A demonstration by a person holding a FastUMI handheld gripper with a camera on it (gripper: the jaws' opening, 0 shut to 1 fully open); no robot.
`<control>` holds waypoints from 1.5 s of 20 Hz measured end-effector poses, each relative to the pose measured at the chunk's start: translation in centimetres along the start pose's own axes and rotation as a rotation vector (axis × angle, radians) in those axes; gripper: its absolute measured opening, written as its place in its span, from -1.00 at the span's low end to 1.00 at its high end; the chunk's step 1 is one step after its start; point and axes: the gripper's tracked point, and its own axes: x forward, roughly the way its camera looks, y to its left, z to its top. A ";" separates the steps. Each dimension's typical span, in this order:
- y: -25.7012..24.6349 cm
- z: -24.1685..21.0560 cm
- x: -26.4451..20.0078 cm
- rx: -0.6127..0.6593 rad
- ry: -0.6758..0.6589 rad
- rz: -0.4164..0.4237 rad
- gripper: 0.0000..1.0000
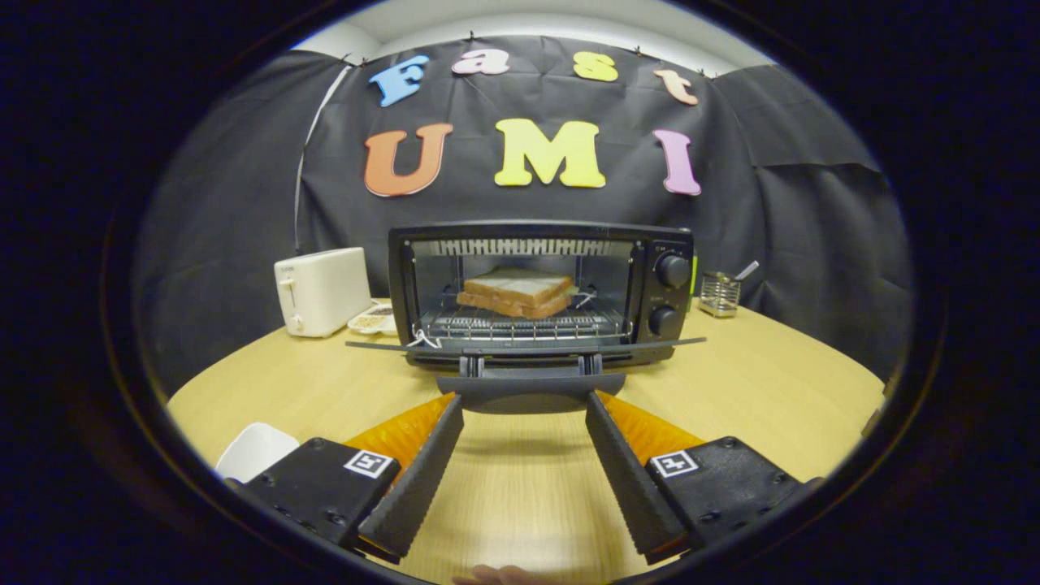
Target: Open the toaster oven, put the food inside, and close the toaster oven door.
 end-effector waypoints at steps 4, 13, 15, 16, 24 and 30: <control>0.2 1.9 0.4 -0.061 -0.051 -0.009 0.98; 2.1 7.8 1.7 -0.048 -0.100 0.009 0.99; 2.6 9.0 2.6 -0.051 -0.108 0.019 0.99; 2.6 9.3 3.0 -0.058 -0.111 0.012 0.99; 3.5 11.4 5.7 -0.118 -0.149 0.023 1.00; 5.5 14.2 2.1 -0.095 -0.220 0.052 1.00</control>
